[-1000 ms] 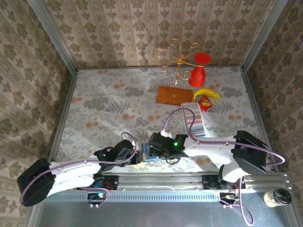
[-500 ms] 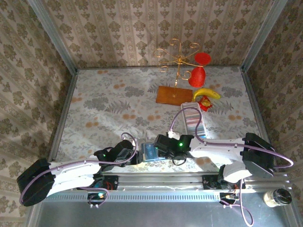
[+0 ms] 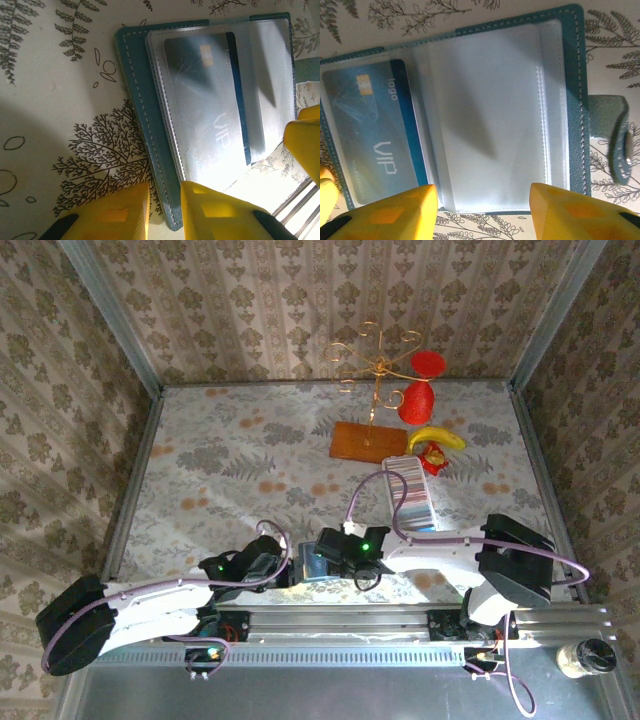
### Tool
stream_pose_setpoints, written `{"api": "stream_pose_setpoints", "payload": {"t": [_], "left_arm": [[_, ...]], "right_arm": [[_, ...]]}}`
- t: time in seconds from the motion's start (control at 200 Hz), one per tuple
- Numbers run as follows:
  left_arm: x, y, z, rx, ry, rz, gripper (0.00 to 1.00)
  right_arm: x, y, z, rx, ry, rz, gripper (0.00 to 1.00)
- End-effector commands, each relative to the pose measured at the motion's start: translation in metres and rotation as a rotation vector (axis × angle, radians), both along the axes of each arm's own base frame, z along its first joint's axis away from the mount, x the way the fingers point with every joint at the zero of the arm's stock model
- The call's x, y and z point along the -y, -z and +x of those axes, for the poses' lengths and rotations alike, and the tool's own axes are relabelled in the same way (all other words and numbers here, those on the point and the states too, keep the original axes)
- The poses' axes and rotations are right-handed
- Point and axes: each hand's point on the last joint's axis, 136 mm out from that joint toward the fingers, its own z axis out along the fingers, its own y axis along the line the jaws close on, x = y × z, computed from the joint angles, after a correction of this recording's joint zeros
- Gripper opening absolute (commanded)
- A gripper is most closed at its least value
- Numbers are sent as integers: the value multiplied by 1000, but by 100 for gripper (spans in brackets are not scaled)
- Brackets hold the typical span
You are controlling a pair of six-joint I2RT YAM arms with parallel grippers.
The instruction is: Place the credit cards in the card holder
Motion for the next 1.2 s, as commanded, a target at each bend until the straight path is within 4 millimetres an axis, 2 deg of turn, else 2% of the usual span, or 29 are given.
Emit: {"api": "stream_pose_setpoints", "payload": {"t": [0.0,0.265,0.65,0.925,1.195], "left_arm": [[6,-7,0,4,10,-11,24],[6,-3,-1,-2,12,-3,23],[9,2,-2,-10,19,4,20],[6,5,-3,-7,10,9,19],[5,7,-3,-6,2,0,17]], "right_arm": [[-4,7,-2,-13,0,-1,53],[-13,20,-5,-44,7,28,57],[-49,0,5,8,56,278,57],[-57,-20,11,68,82,363,57],[-68,-23,13,75,108,453,56]]}}
